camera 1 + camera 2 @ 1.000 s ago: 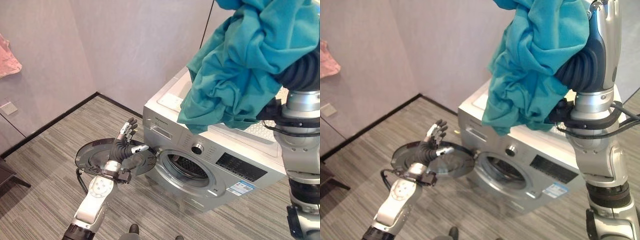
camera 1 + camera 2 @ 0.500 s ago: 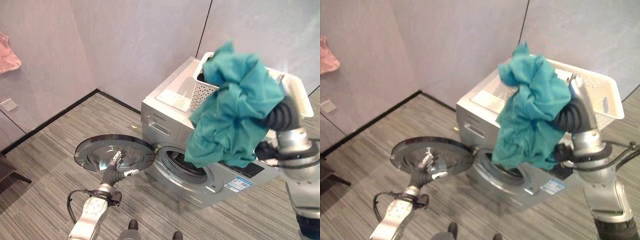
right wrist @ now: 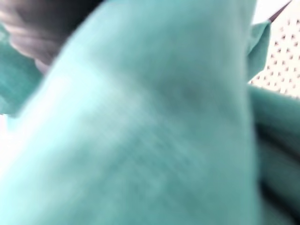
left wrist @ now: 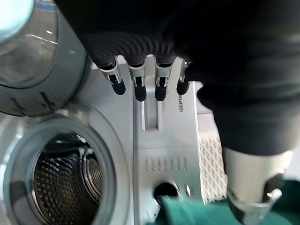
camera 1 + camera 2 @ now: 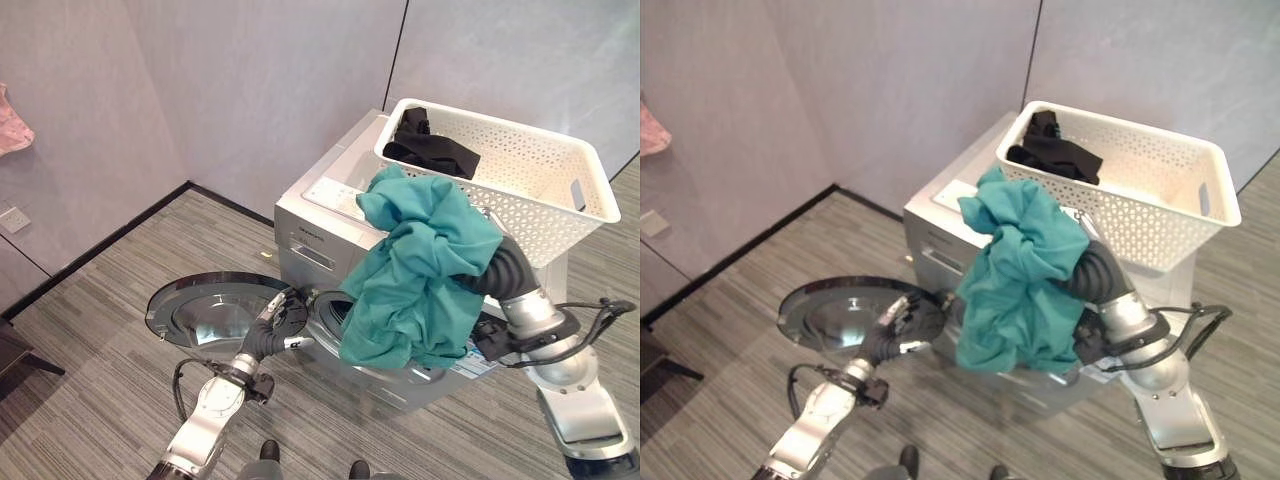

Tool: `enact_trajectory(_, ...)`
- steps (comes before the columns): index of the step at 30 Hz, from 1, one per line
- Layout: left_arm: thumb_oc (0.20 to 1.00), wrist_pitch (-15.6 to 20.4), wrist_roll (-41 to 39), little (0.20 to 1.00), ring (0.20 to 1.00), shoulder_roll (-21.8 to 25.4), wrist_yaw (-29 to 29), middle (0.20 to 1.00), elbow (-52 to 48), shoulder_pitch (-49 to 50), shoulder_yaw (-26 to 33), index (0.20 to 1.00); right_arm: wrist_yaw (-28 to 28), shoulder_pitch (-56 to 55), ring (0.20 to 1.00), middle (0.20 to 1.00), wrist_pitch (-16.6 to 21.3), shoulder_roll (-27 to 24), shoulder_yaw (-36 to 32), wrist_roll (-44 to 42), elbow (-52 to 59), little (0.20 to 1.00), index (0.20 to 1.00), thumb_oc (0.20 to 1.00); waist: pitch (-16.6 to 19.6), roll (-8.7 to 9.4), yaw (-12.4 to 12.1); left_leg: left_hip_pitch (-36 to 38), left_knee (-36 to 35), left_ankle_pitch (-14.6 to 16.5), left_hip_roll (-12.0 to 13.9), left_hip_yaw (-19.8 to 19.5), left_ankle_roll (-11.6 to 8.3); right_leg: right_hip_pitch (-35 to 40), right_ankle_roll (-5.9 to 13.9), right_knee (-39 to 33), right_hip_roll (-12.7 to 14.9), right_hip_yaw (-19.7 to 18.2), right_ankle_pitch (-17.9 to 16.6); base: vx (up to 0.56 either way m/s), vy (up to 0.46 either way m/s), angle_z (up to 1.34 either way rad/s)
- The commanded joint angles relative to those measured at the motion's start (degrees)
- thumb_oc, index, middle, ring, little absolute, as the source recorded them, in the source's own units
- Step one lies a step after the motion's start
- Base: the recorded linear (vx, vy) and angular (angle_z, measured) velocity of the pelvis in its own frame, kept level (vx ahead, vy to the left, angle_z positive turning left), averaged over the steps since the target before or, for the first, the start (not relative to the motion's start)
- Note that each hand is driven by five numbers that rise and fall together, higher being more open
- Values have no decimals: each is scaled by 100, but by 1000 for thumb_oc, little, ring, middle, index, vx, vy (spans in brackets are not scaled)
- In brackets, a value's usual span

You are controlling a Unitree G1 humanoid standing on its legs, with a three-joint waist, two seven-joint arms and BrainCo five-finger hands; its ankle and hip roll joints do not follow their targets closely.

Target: Grab the laundry basket,head to the washer,open it,put in the laundry and shut it.

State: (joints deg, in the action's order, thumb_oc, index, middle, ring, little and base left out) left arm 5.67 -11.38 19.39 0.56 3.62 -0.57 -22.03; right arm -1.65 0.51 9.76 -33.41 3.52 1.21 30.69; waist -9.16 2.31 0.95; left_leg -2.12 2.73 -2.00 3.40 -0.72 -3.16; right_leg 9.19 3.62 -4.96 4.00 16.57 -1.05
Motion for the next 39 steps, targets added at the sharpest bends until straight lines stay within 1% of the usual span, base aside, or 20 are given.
enact_trajectory(1, 1000, 283, -246, 1000, 1000, -40, 17, 1000, 94, -201, -251, 1000, 137, 313, 200, 200, 175, -46, -24, -267, 211, 200, 200, 200, 430, -141, 95, -568, -105, -518, 487, 496, -213, 9, -344, 787, -316, -58, 1313, 24, 14, 3)
enact_trajectory(6, 1000, 249, -335, 1000, 1000, -119, -60, 1000, 243, -478, -473, 1000, 237, 358, 200, 200, 164, -7, 123, -276, 240, 200, 200, 200, 410, -168, 150, -591, -152, -529, 488, 552, -234, -19, -332, 767, -296, -39, 1313, 5, 1, 1)
enact_trajectory(7, 1000, 244, -480, 1000, 1000, -174, -127, 1000, 278, -571, -538, 1000, 283, 380, 200, 200, 156, -2, 184, -271, 263, 200, 200, 200, 397, -182, 171, -597, -169, -528, 489, 572, -236, -44, -331, 762, -289, -37, 1312, 0, 0, 0)
enact_trajectory(12, 1000, 238, -715, 1000, 1000, -298, -190, 1000, 359, -796, -642, 1000, 345, 401, 200, 200, 131, 36, 262, -280, 262, 200, 200, 200, 379, -197, 216, -600, -177, -534, 494, 638, -245, -52, -329, 760, -276, -17, 1310, 17, 6, 3)
enact_trajectory(17, 1000, 180, -1130, 1000, 1000, -582, -321, 1000, 646, -1161, -857, 1000, 417, 506, 200, 200, 92, 104, 399, -306, 226, 200, 200, 200, 404, -202, 304, -545, -236, -525, 487, 717, -231, -45, -317, 723, -270, -58, 1293, 26, 11, 2)
enact_trajectory(21, 1000, 186, -1304, 1000, 1000, -732, -473, 1000, 833, -1527, -943, 1000, 461, 533, 200, 200, 68, 131, 526, -335, 160, 200, 200, 200, 434, -193, 374, -513, -295, -520, 487, 772, -225, -63, -304, 705, -269, -91, 1293, 38, 15, 0)
enact_trajectory(28, 1000, 180, -1551, 1000, 1000, -740, -520, 1000, 671, -1873, -955, 1000, 373, 381, 200, 200, -29, 137, 715, -290, 14, 200, 200, 200, 399, -191, 422, -525, -289, -496, 468, 784, -201, -96, -304, 706, -260, -114, 1297, 13, 4, -2)
enact_trajectory(29, 1000, 144, -1666, 1000, 1000, -770, -516, 1000, 595, -2040, -1072, 1000, 332, 462, 200, 200, -59, 141, 848, -317, -39, 200, 200, 200, 376, -190, 423, -530, -289, -487, 454, 789, -188, -123, -302, 719, -246, -116, 1296, 16, 8, -4)
enact_trajectory(34, 1000, 82, -1988, 1000, 1000, -852, -528, 1000, 457, -2187, -1211, 1000, 329, 624, 200, 200, -123, 167, 1080, -339, -149, 200, 200, 200, 285, -207, 404, -586, -290, -488, 422, 773, -165, -199, -299, 749, -227, -99, 1292, 0, 2, 2)
enact_trajectory(39, 1000, 2, -2112, 1000, 1000, -869, -487, 1000, 381, -2266, -1363, 1000, 280, 655, 200, 200, -219, 164, 1251, -311, -184, 200, 200, 200, 168, -239, 404, -647, -271, -467, 393, 789, -139, -292, -295, 773, -202, -84, 1284, -3, 1, 4)
